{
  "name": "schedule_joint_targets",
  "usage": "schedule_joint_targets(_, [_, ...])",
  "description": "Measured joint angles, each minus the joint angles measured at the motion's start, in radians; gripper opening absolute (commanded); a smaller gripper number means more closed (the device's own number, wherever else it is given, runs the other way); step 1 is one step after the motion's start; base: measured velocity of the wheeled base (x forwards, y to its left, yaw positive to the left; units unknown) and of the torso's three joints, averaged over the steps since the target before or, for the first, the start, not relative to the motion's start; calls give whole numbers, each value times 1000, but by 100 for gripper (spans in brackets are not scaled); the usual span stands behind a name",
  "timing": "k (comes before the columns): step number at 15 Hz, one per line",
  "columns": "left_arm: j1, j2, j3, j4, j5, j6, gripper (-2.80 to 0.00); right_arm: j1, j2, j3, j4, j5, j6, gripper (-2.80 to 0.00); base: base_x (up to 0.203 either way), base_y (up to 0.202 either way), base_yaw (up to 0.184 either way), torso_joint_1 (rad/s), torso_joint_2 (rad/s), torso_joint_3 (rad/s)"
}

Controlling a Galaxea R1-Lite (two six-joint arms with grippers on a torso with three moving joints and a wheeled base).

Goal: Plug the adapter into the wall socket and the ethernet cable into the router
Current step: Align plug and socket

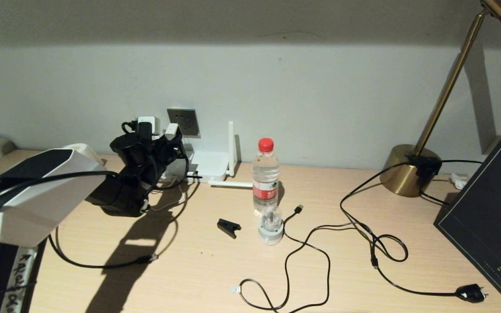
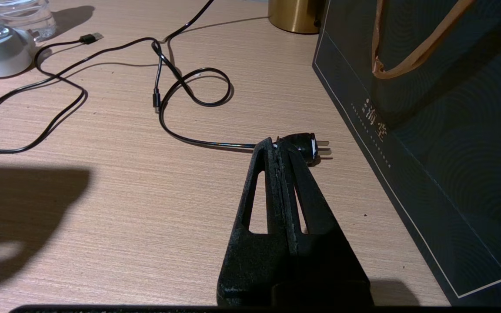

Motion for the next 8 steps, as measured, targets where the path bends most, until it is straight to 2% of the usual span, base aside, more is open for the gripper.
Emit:
schedule_joint_targets(4, [0, 4, -20, 25, -15, 0, -280, 0, 0, 0, 0, 0, 0, -280, 0, 0, 0, 0, 0, 0])
schedule_joint_targets(8, [3, 8, -124, 172, -15, -1, -280, 0, 0, 0, 0, 0, 0, -280, 0, 0, 0, 0, 0, 0])
